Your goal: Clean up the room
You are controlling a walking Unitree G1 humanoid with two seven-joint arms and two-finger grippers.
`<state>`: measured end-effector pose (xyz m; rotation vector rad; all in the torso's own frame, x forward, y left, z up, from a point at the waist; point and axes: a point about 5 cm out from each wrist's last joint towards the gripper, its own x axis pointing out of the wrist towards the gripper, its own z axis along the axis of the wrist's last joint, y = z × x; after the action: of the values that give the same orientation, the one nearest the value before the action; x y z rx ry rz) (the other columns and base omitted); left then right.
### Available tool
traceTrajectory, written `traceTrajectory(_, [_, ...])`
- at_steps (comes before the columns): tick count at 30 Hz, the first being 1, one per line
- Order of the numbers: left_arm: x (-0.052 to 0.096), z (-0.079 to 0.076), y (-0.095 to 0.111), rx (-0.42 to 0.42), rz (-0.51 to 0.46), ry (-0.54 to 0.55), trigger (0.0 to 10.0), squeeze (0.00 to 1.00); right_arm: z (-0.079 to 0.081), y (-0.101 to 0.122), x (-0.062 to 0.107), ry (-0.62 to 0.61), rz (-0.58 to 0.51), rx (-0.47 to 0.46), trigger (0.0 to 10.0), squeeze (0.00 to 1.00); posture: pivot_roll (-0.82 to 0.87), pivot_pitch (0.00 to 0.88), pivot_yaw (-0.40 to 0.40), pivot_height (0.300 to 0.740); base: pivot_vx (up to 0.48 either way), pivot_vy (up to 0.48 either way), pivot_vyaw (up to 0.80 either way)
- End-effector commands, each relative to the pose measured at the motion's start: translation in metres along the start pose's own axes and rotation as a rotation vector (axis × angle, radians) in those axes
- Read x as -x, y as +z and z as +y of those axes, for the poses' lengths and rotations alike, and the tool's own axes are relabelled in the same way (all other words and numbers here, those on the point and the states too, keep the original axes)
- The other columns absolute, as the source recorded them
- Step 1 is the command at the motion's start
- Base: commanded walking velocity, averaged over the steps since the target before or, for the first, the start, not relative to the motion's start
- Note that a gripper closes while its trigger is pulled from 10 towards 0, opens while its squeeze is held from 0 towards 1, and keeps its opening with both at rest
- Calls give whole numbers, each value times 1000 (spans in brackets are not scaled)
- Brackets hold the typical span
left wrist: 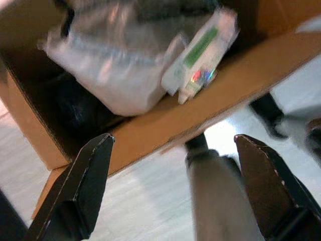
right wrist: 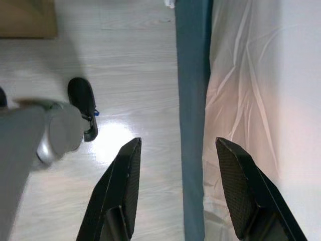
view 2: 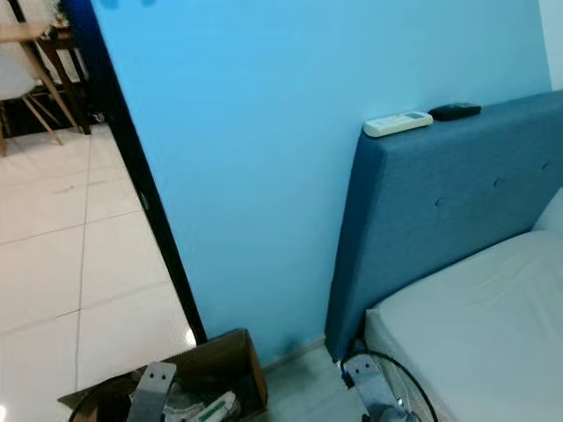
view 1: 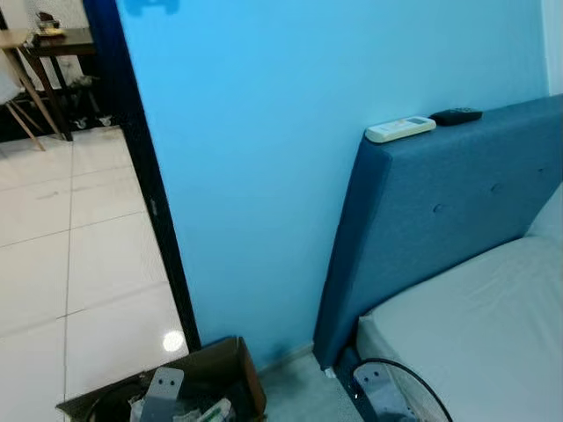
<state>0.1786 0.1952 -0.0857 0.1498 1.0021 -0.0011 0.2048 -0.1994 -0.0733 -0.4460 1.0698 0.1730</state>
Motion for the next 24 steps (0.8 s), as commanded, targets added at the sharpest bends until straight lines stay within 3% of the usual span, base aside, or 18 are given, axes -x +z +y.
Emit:
traceTrajectory(1, [1,2,-5,-21,24,2,10000,0,6,0,0,14,-6,11,10000,0,-15,0,-2,740,-319,0,-750])
traceTrajectory(16, [1,0,-7,-29,25,-5,10000,0,7,-8,0,10,12,7,10000,0,-8,0,-7,740,-296,0,-748])
traceTrajectory(24, [1,1,-7,-32,21,-8,10000,0,8,-12,0,7,26,4,10000,0,-7,0,2,740,0,0,-747])
